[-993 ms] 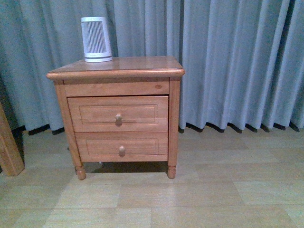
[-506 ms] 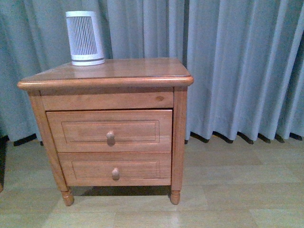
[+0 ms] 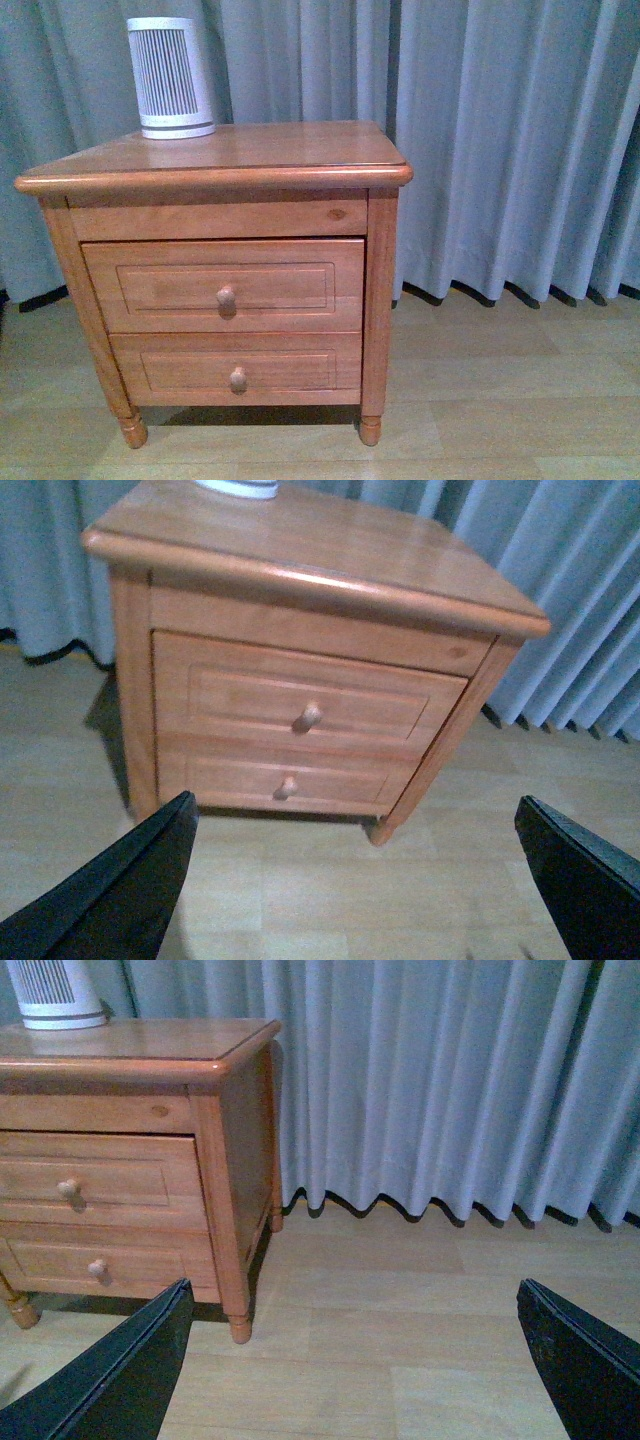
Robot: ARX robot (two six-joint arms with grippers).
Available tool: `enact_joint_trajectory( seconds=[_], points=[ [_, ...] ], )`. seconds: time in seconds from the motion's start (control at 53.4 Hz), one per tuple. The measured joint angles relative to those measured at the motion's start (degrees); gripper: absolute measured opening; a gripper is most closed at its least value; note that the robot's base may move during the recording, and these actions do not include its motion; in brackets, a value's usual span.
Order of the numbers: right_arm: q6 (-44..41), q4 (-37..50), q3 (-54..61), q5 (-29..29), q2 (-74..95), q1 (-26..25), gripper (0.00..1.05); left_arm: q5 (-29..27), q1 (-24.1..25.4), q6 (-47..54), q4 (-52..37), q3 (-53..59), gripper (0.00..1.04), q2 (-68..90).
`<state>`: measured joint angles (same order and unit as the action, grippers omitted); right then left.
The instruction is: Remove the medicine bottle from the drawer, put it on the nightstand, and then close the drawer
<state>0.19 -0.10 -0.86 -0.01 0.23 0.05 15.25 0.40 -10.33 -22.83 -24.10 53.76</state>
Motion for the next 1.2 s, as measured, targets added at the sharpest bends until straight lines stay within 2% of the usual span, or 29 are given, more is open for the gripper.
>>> enact_joint_trajectory(
  seconds=[0.112, 0.206, 0.581, 0.806, 1.199],
  points=[
    [0.00, 0.00, 0.00, -0.02, 0.00, 0.00, 0.98, -0.98, -1.73, 1.86, -8.66, -6.60, 0.98, 16.22],
    [0.00, 0.00, 0.00, -0.02, 0.00, 0.00, 0.98, -4.42, -3.80, 4.04, -12.22, -12.94, 0.98, 29.68],
    [0.00, 0.00, 0.00, -0.02, 0.00, 0.00, 0.98, -15.52, -9.92, 9.20, -15.15, -34.84, 0.98, 64.43],
    [0.00, 0.00, 0.00, -0.02, 0.00, 0.00, 0.98, -17.25, -12.07, 8.52, -12.98, -43.56, 0.98, 73.68],
    [0.00, 0.00, 0.00, -0.02, 0.00, 0.00, 0.98, -17.40, -13.44, 8.35, -8.26, -54.07, 0.98, 79.17]
  ],
)
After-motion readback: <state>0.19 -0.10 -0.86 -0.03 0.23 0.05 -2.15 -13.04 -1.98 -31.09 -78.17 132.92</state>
